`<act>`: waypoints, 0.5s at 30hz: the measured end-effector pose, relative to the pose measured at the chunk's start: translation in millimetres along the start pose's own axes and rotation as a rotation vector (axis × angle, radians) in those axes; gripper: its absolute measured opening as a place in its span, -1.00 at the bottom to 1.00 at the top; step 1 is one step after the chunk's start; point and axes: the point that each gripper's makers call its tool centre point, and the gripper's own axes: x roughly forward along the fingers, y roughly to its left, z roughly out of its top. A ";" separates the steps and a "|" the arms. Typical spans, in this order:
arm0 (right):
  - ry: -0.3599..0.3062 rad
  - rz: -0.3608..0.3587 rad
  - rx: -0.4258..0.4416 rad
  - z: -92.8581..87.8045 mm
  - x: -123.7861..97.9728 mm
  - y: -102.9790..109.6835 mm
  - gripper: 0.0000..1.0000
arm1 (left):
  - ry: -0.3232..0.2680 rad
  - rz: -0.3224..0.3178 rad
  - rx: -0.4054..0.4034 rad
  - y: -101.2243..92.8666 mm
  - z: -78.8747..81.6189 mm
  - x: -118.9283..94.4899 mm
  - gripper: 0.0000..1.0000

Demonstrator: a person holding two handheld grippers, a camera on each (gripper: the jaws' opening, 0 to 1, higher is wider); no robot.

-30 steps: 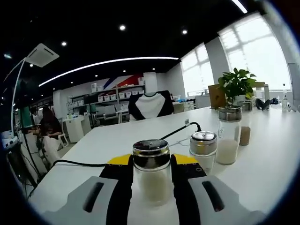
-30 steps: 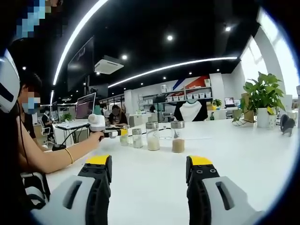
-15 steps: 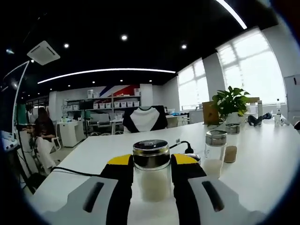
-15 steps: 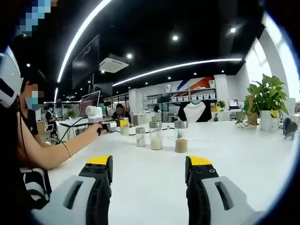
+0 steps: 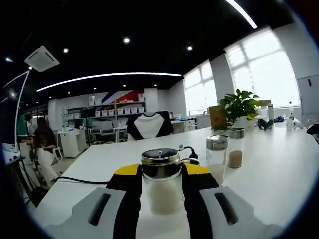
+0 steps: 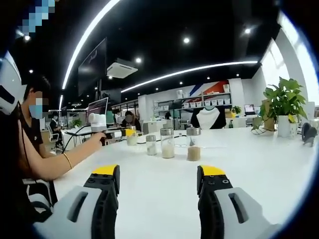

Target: Rotate the seasoning bottle until the label or dispensing opening points toward the visible target arrow and the bottle remains upright within the marked orientation range

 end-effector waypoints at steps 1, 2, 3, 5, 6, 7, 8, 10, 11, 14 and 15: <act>0.006 -0.001 0.000 -1.5 -0.7 -0.1 0.25 | -0.001 -0.013 0.008 -1.7 0.1 -1.4 -0.34; 0.009 -0.001 0.000 -2.2 -1.2 0.0 0.25 | -0.001 -0.019 0.011 -4.1 0.0 -2.7 -0.34; 0.010 -0.001 -0.001 -2.8 -1.6 -0.1 0.25 | 0.000 -0.026 0.012 -6.9 -0.4 -4.3 -0.34; 0.015 0.000 0.002 -4.1 -2.0 0.1 0.25 | -0.001 -0.042 0.003 -9.0 -1.3 -2.5 -0.34; 0.015 0.000 0.002 -4.4 -1.8 0.0 0.25 | -0.003 -0.048 -0.001 -10.9 -1.5 -3.4 -0.34; 0.017 0.002 0.003 -4.9 -1.5 0.1 0.25 | -0.006 -0.054 -0.006 -13.2 -1.7 -5.1 -0.34; 0.018 0.003 0.003 -5.0 -1.3 0.3 0.25 | -0.009 -0.058 -0.012 -16.0 -2.1 -7.4 -0.34; 0.014 0.007 0.000 -4.4 -0.8 1.2 0.25 | -0.012 -0.072 -0.016 -23.2 -3.4 -13.5 -0.34; 0.013 0.008 0.001 -4.1 -0.5 1.4 0.25 | -0.012 -0.076 -0.017 -26.4 -3.9 -15.9 -0.34; 0.010 0.018 0.007 -2.9 1.0 2.5 0.25 | -0.012 -0.090 -0.004 -37.7 -5.2 -22.2 -0.34; 0.013 0.021 0.003 -3.0 1.5 3.0 0.25 | -0.012 -0.092 -0.002 -39.0 -5.1 -23.0 -0.35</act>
